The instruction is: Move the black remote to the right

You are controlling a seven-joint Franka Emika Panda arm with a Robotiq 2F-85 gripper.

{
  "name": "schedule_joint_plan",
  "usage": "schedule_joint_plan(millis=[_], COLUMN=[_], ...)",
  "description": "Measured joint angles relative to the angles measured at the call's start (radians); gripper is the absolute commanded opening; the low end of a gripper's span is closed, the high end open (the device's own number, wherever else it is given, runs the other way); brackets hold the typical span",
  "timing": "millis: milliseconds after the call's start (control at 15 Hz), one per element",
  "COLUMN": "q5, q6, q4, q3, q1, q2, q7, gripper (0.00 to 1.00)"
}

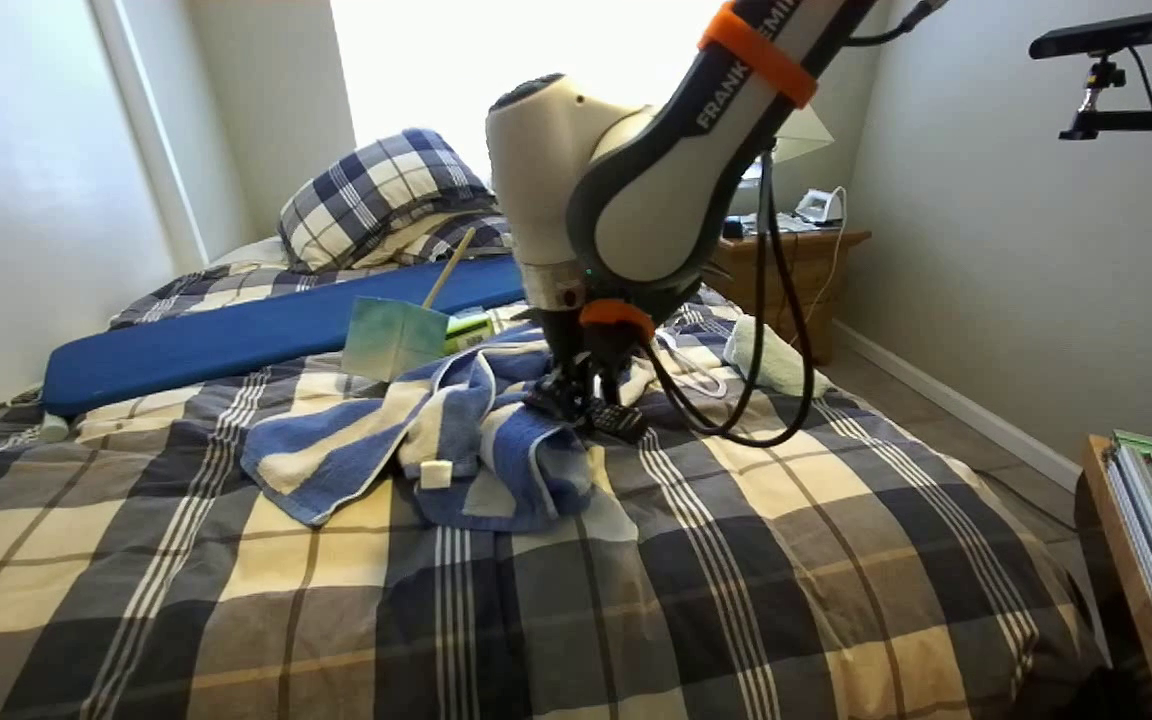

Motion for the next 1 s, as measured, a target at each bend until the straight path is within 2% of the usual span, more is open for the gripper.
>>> schedule_joint_plan(millis=[267, 533, 667, 800, 1000], q5=[-0.058, -0.205, -0.321, -0.439, -0.593], q6=[0.131, 0.292, 0.392, 0.496, 0.643], q4=[-0.223, -0.442, -0.535, -0.604, -0.638], q3=[-0.111, -0.256, -0.357, -0.489, -0.710], q1=[-0.007, -0.010, -0.009, 0.015, 0.119], q2=[-0.094, -0.165, -0.177, -0.174, -0.154], q7=[0.183, 0.409, 0.542, 0.671, 0.854], gripper=[0.24, 0.24, 0.24, 0.24, 0.24])
